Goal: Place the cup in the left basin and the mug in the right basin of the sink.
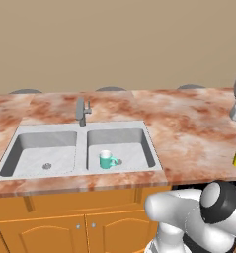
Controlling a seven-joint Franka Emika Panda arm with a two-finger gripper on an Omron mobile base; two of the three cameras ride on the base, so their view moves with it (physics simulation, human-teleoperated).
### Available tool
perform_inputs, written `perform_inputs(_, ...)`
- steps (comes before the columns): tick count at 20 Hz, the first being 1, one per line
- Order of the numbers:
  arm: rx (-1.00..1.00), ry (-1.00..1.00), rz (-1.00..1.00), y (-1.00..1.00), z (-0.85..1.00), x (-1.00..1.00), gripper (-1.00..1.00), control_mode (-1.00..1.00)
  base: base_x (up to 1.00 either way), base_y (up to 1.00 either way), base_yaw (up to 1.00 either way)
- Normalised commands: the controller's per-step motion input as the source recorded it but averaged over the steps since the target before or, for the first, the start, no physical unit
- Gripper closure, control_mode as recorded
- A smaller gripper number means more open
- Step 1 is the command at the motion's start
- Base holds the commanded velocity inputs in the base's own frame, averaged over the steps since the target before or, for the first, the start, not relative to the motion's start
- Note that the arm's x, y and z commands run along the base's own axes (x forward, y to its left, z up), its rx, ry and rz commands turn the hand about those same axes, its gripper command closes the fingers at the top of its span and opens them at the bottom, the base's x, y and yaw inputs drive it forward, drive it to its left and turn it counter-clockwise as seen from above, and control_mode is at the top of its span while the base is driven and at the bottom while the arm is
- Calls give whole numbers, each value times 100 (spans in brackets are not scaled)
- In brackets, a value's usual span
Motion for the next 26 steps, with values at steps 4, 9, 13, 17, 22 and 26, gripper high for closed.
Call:
perform_inputs(4, 4, 2, 0, -15, -12, 0, -100, -100, 0, 0, 0)
perform_inputs(9, 5, 1, 0, -9, -21, 0, -100, -100, 0, 0, 0)
perform_inputs(13, 1, 1, 0, -6, -25, 0, -100, -100, 0, 0, 0)
perform_inputs(17, 0, 2, 0, 0, -29, 2, -100, -100, 0, 0, 0)
perform_inputs(22, 0, 1, 0, -6, -25, 5, -100, -100, 0, 0, 0)
perform_inputs(26, 0, 2, 0, -8, -17, 0, -100, -100, 0, 0, 0)
